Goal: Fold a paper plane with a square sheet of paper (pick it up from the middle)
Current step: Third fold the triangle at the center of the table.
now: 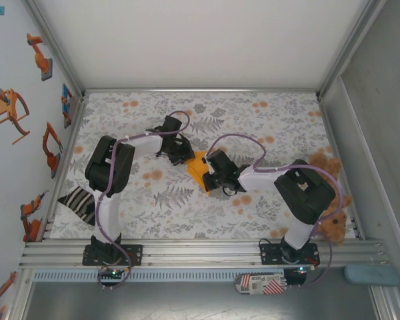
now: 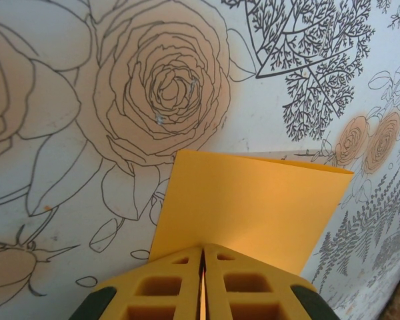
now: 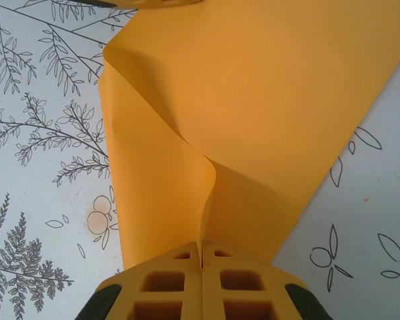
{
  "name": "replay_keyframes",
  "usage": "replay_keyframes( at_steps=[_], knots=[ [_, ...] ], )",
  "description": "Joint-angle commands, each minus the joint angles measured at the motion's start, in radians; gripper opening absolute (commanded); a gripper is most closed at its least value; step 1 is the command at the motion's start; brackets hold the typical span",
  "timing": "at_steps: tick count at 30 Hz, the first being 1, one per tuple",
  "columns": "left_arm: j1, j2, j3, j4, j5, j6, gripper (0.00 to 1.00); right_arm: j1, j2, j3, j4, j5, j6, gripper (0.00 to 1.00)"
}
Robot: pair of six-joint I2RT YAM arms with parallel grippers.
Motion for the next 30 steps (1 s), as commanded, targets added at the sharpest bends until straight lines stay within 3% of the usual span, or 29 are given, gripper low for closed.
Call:
replay_keyframes(
  at_steps=[1, 8, 16, 22, 30],
  knots=[
    [-0.006, 0.031, 0.0, -0.08, -0.008, 0.024, 0.09, -0.007, 0.006, 0.021, 0.007, -0.004, 0.004, 0.0],
    [0.003, -0.063, -0.013, -0.045, 0.002, 0.011, 0.1, -0.007, 0.026, 0.015, -0.011, -0.005, 0.006, 0.0],
    [-0.022, -0.258, -0.177, 0.102, 0.011, -0.074, 0.13, -0.007, 0.026, 0.015, -0.016, -0.003, 0.008, 0.0],
    [-0.088, -0.267, -0.248, 0.122, 0.005, -0.119, 0.11, -0.007, 0.034, 0.017, -0.014, -0.009, 0.009, 0.0],
    [-0.111, -0.207, -0.264, 0.13, 0.018, -0.147, 0.09, -0.007, 0.032, 0.024, -0.022, -0.006, 0.008, 0.0]
  ],
)
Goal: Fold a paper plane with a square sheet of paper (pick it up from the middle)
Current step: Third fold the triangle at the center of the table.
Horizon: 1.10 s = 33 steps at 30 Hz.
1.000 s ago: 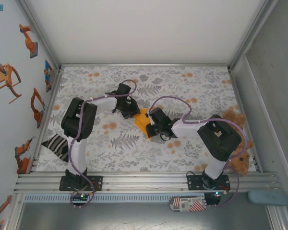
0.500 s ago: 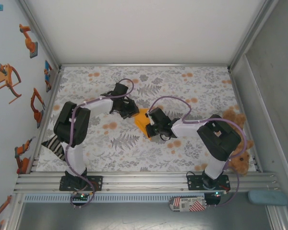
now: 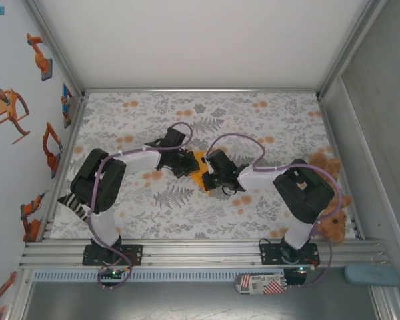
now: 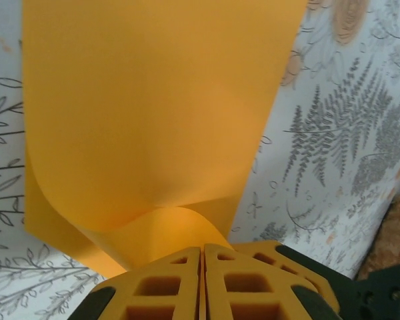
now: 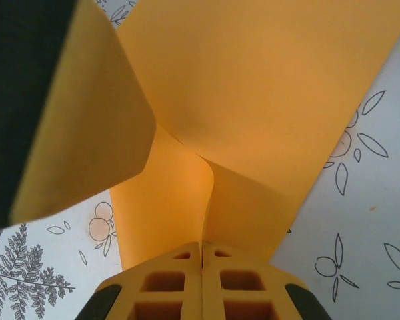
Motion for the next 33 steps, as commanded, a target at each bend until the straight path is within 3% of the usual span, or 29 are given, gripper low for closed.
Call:
replay_keyframes(
  at_steps=[1, 33],
  knots=[
    [-0.003, 0.012, -0.014, 0.004, 0.007, -0.029, 0.09, -0.007, 0.021, 0.014, -0.027, -0.001, 0.008, 0.0],
    [-0.009, 0.041, -0.056, -0.05, -0.051, -0.037, 0.09, -0.008, 0.038, 0.031, -0.045, -0.003, 0.011, 0.0]
  ],
)
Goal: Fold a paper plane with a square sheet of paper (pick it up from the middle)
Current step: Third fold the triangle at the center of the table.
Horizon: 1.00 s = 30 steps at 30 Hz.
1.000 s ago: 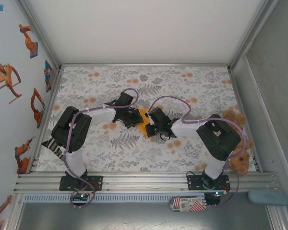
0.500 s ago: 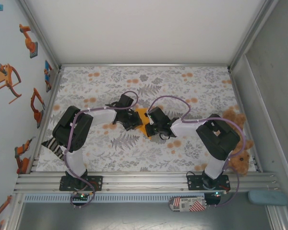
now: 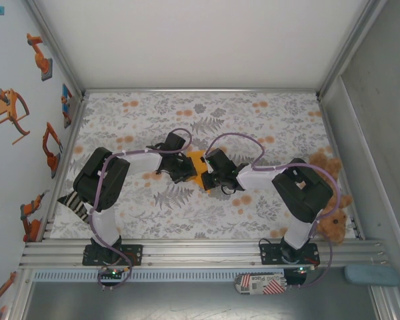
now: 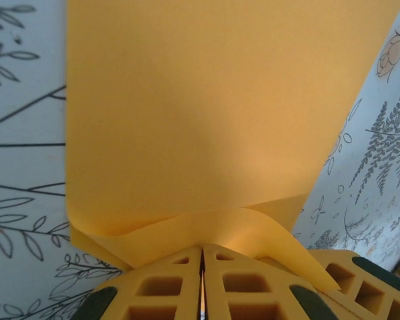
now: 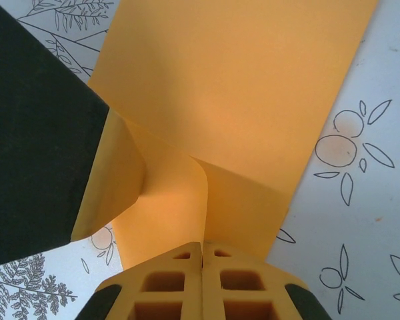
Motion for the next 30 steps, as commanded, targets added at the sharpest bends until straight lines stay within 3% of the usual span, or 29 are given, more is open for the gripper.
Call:
replay_keyframes(
  at_steps=[1, 7, 16, 18, 22, 30],
  knots=[
    [-0.006, 0.017, -0.018, -0.038, -0.026, -0.01, 0.09, -0.008, 0.024, 0.016, -0.042, -0.001, 0.013, 0.0],
    [-0.005, 0.029, -0.033, -0.041, -0.039, -0.004, 0.08, -0.008, 0.006, 0.029, -0.054, 0.007, 0.041, 0.03],
    [-0.005, 0.048, -0.059, -0.038, -0.081, -0.001, 0.06, -0.026, -0.093, 0.108, -0.198, 0.106, 0.111, 0.41],
    [-0.005, 0.049, -0.064, -0.032, -0.088, -0.006, 0.06, -0.033, -0.109, 0.111, -0.231, 0.12, 0.128, 0.46],
    [-0.006, 0.044, -0.084, -0.012, -0.1, -0.015, 0.06, -0.052, -0.156, 0.093, -0.245, 0.073, 0.139, 0.42],
    [-0.006, 0.018, -0.101, 0.039, -0.097, -0.025, 0.07, -0.06, -0.155, 0.045, -0.159, -0.24, 0.12, 0.18]
  ],
)
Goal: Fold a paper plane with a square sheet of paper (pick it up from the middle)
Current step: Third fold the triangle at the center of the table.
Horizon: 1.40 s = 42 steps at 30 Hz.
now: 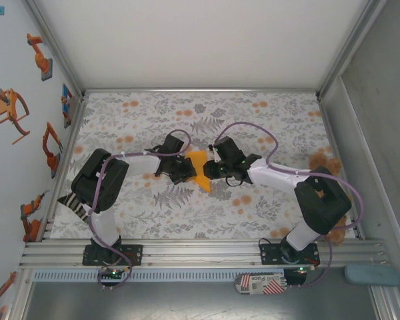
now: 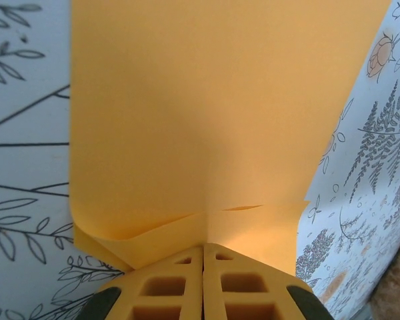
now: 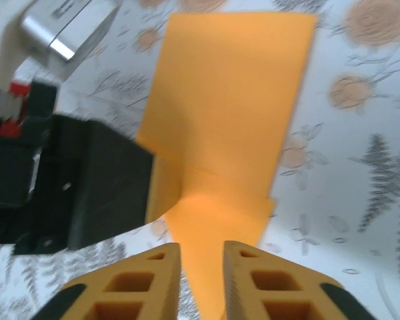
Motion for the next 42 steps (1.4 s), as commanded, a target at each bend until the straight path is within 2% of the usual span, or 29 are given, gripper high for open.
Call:
replay_keyframes(
  at_steps=[1, 11, 24, 42],
  knots=[
    [-0.005, 0.03, -0.041, -0.043, -0.09, -0.015, 0.07, 0.0, 0.016, -0.021, 0.035, -0.156, 0.006, 0.17],
    [-0.006, -0.023, -0.007, -0.019, -0.064, -0.01, 0.1, 0.0, 0.123, -0.005, 0.072, -0.261, 0.01, 0.07],
    [-0.006, -0.026, 0.004, -0.015, -0.043, -0.012, 0.1, -0.002, 0.211, 0.021, 0.066, -0.244, 0.019, 0.04],
    [-0.015, -0.086, -0.005, -0.003, -0.011, 0.001, 0.12, -0.005, 0.225, 0.014, 0.062, -0.242, 0.017, 0.03]
  ],
)
